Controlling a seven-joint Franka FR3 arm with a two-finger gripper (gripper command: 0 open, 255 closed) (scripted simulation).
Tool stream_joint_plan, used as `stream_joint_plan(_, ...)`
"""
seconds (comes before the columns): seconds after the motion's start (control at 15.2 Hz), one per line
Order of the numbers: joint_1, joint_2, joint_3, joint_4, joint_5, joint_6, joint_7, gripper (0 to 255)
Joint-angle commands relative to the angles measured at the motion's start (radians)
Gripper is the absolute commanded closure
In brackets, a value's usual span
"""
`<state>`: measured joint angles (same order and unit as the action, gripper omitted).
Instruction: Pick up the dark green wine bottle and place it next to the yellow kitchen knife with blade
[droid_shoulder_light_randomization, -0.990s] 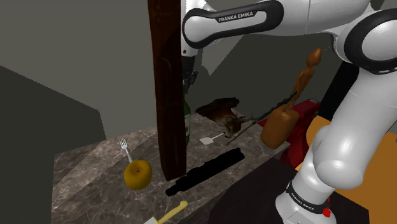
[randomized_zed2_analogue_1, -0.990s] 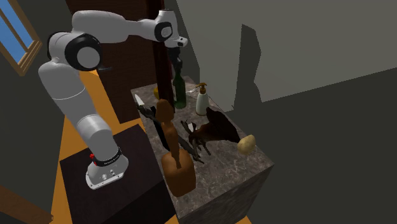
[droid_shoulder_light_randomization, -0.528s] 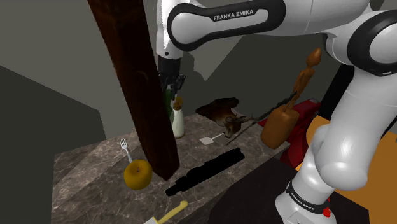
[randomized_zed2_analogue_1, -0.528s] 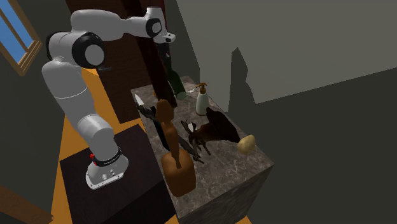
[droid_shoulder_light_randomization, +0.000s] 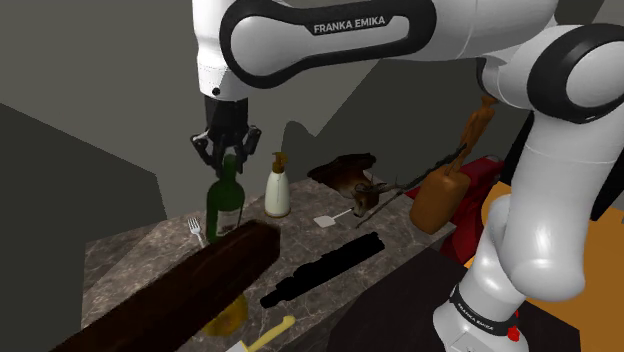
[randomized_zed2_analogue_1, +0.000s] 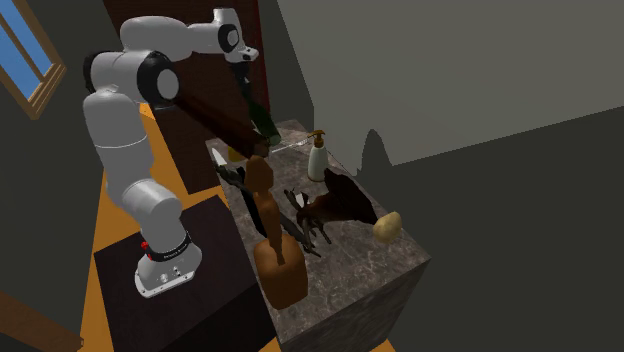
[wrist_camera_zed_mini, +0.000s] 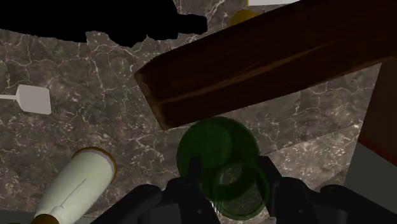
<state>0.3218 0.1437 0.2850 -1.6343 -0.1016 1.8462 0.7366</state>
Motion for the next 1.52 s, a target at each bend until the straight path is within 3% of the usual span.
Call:
stream_joint_plan(0.0, 0.030, 0.043, 0.018, 0.059, -0.018, -0.020, 0.049, 255)
stream_joint_plan(0.33, 0.118, 0.167, 0.051, 0.226, -0.071, -0.078, 0.160, 255)
stream_joint_plan(0.66, 0.229, 0.330, 0.066, 0.462, -0.132, -0.169, 0.255, 255)
stream_joint_plan(0.86, 0.315, 0.461, 0.064, 0.671, -0.172, -0.252, 0.296, 255)
stream_joint_plan(0.99, 0.395, 0.595, 0.052, 0.902, -0.204, -0.348, 0.309, 255)
stream_joint_plan(1.45, 0.351, 0.523, 0.060, 0.678, -0.189, -0.201, 0.332, 255)
